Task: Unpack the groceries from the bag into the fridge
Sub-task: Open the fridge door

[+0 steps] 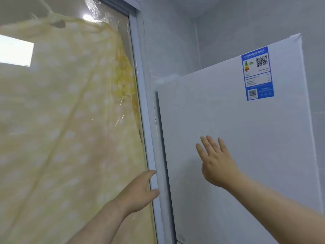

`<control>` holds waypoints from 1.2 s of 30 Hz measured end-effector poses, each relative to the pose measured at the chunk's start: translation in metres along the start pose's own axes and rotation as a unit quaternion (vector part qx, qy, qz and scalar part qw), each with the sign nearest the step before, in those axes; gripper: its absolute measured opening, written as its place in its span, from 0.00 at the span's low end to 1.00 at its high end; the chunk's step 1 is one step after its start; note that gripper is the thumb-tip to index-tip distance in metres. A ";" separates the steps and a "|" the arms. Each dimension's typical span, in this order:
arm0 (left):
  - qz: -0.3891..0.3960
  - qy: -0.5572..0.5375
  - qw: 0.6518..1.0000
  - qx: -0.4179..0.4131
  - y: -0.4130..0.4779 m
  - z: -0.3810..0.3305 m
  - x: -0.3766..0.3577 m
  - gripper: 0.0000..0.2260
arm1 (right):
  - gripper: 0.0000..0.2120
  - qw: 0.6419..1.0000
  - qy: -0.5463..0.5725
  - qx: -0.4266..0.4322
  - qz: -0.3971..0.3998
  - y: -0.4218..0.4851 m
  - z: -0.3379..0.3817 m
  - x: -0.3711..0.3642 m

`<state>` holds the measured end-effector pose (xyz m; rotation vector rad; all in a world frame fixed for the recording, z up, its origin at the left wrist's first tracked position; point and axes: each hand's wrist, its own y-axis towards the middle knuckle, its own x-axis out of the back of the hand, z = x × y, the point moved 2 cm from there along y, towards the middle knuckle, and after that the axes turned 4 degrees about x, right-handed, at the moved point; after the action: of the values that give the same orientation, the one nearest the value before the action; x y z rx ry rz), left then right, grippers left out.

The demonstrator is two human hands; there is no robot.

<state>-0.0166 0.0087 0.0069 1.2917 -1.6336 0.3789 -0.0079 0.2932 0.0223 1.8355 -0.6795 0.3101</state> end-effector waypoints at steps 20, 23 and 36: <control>-0.052 -0.184 0.975 -0.110 0.187 0.017 -0.068 0.35 | 0.38 0.987 -0.139 -0.068 -0.045 0.004 -0.004 -0.067; -0.069 -0.216 0.968 -0.107 0.202 0.020 -0.073 0.34 | 0.37 0.982 -0.160 -0.077 -0.059 0.006 -0.001 -0.066; -0.121 -0.370 0.917 -0.090 0.260 0.028 -0.080 0.43 | 0.38 0.971 -0.210 -0.091 -0.063 0.005 0.001 -0.071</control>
<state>-0.2598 0.1330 0.0085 1.5721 -2.0170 -0.4699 -0.0675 0.3128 -0.0110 1.7699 -0.8440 -0.2282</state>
